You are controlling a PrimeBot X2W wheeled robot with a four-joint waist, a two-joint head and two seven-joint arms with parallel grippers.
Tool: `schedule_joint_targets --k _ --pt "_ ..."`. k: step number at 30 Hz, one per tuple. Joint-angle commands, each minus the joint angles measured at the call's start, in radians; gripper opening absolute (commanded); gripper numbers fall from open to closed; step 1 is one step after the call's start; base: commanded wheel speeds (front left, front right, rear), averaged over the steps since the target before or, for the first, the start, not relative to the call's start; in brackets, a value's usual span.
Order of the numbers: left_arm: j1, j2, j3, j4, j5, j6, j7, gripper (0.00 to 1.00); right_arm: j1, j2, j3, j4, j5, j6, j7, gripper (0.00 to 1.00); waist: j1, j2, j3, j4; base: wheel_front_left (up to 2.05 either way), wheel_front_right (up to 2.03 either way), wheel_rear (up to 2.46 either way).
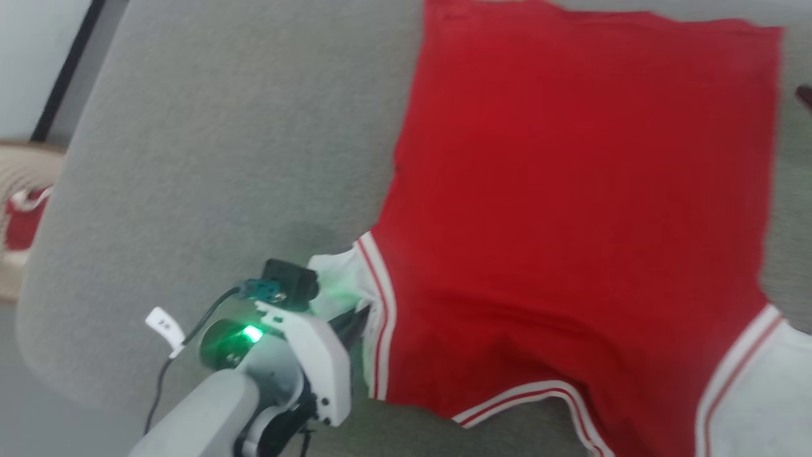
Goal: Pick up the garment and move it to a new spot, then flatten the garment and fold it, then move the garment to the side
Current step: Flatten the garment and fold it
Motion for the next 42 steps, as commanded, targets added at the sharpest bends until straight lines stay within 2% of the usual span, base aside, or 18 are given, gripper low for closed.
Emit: schedule_joint_targets --k 1,13,19,20,21,29,33,42 --pt "-0.020 -0.016 -0.010 0.018 0.004 -0.008 -0.006 0.00 -0.034 0.010 0.001 0.031 -0.015 0.000 0.017 1.00 0.0000 0.0000 0.042 0.048 0.00 0.00 0.00" --pt "-0.108 -0.123 -0.068 0.165 0.015 -0.085 -0.040 0.00 -0.300 0.044 -0.019 0.394 -0.136 0.000 0.146 1.00 0.0000 0.0000 0.141 0.181 0.00 0.00 0.00" --pt "-0.137 -0.155 -0.076 0.228 0.011 -0.106 -0.059 0.00 -0.285 0.089 0.018 0.557 -0.137 0.000 0.316 1.00 0.0000 0.0000 0.165 0.205 0.00 0.00 0.00" --pt "-0.144 -0.159 -0.074 0.248 0.007 -0.111 -0.062 0.00 -0.268 0.104 0.036 0.585 -0.129 0.000 0.375 0.47 0.0000 0.0000 0.164 0.203 0.00 0.00 0.00" --pt "-0.148 -0.160 -0.072 0.258 0.005 -0.113 -0.063 0.00 -0.267 0.105 0.039 0.587 -0.127 0.000 0.384 0.00 0.0000 0.0000 0.162 0.200 0.00 0.00 0.00" --pt "-0.164 -0.127 -0.025 0.297 -0.016 -0.091 -0.080 0.00 -0.285 0.072 0.084 0.470 -0.099 -0.001 0.380 0.00 0.0000 0.0000 0.124 0.120 0.00 0.00 0.00" --pt "-0.153 -0.092 -0.002 0.288 -0.017 -0.070 -0.085 0.00 -0.252 0.075 0.129 0.344 -0.047 -0.001 0.374 0.00 0.0000 0.0000 0.092 0.047 0.00 0.00 0.00" --pt "-0.115 -0.014 0.028 0.243 -0.026 -0.047 -0.065 0.00 -0.084 0.005 0.193 0.055 0.083 -0.001 0.360 0.00 0.0000 0.0000 0.031 -0.094 0.00 0.00 0.00"
